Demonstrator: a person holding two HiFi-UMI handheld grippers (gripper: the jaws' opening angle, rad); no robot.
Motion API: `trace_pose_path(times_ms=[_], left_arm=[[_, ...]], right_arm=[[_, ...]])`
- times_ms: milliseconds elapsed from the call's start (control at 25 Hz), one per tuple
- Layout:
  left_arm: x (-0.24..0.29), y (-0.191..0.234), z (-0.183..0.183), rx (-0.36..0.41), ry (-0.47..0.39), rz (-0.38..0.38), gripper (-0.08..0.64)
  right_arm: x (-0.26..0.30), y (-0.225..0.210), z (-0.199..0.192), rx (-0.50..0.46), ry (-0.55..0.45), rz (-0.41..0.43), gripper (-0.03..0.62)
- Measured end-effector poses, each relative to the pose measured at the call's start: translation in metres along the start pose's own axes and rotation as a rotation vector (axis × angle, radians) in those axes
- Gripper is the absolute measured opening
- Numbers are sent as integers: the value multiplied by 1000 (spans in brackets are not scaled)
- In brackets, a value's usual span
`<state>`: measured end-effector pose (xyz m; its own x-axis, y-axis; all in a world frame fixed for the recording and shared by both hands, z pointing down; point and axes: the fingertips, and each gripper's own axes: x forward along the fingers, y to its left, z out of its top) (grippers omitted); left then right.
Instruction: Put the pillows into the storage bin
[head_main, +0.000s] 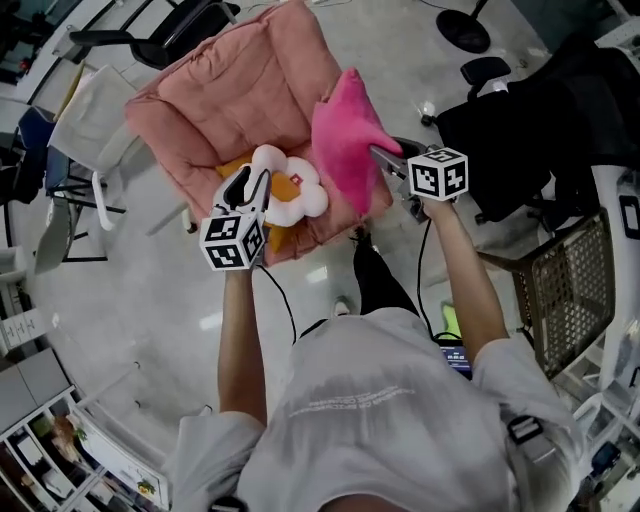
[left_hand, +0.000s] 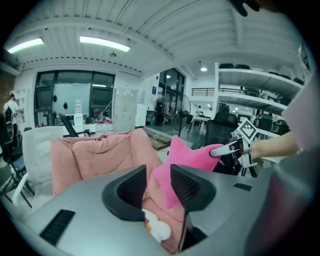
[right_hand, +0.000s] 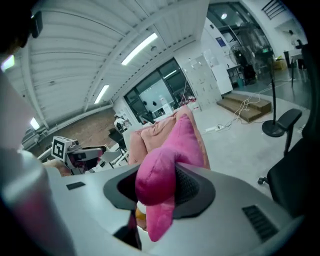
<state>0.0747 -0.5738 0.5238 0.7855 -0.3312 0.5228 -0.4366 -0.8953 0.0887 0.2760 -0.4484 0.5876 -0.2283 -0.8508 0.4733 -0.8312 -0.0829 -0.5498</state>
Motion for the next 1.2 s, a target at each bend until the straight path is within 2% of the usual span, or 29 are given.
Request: trace_pose_path(times_ms=[160,280,440,600,800,1080,1200], left_arm=[[-12,-40,18,104,-46,-97,170],[-29,-76,28,152,-74,-160,172],[-44,-133,42,230,-107,-272,172],[-59,-191,45,293,-124,-400,172],[-74,-267,18,323,-94,-548,173],[-81,-404,-39,394,-5,-761,175],[-85,-456,-71,410,61,-835,176]], right_arm=[[-73,19,9,-17,-133,-88,153],[-132,33,1,12,-218,-147,153],[-213,41,-21,70,-332,-240,153],[-288,51,-60,127,-419,-360,152],[-372,61,-123,237,-502,-469,152],[-496,60,-251,439,-577,-666,153],[-535,57,-310,519,-583,-734,153]])
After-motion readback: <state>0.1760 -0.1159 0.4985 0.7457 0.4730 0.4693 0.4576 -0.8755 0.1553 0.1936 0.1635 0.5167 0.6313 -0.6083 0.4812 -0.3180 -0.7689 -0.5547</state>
